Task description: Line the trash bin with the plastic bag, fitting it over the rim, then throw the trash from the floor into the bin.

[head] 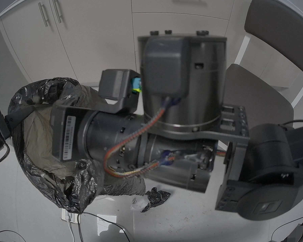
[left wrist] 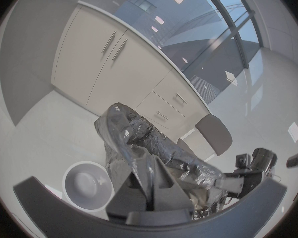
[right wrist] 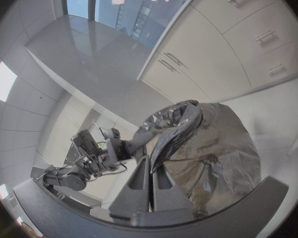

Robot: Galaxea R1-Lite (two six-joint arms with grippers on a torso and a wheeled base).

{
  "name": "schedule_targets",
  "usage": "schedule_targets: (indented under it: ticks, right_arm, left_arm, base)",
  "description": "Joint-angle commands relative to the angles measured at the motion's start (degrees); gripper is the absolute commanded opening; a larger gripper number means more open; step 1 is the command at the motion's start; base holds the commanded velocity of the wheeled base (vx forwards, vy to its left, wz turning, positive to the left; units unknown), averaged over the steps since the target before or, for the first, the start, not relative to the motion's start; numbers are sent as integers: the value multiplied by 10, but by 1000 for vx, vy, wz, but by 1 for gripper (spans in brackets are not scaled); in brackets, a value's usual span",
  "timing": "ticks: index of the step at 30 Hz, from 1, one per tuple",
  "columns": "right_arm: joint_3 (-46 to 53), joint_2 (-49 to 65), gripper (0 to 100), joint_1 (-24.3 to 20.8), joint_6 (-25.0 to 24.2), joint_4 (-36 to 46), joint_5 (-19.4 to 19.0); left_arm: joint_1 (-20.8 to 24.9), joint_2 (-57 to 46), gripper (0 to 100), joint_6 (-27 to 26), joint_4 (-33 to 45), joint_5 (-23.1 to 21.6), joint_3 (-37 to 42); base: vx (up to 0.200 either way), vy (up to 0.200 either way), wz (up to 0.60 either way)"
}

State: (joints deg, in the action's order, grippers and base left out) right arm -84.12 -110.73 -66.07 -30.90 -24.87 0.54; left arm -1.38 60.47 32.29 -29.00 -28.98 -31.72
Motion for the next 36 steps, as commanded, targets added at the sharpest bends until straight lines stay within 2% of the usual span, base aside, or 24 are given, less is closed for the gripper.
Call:
schedule_targets:
  ticks: [1, 5, 9, 20, 36]
  right_arm:
    - [8, -36, 0, -19, 31, -85, -1]
    - [7, -58, 0, -19, 81, -127, -1]
    - [9, -70, 0, -20, 91, -129, 0]
    - [4, -70, 0, 4, 94, -129, 0]
    - [19, -89, 0, -2, 87, -130, -1]
  left_arm:
    - [0, -43, 0, -46, 3, 1, 13]
    - [-8, -65, 0, -78, 3, 1, 20]
    - [-15, -83, 0, -109, 3, 1, 34]
    - [-33, -98, 0, -130, 0, 26, 39]
    - [-33, -136, 0, -159, 15, 28, 58]
  base:
    - [0, 0, 0]
    - [0, 0, 0]
    - [0, 0, 0]
    - [0, 0, 0]
    - [0, 0, 0]
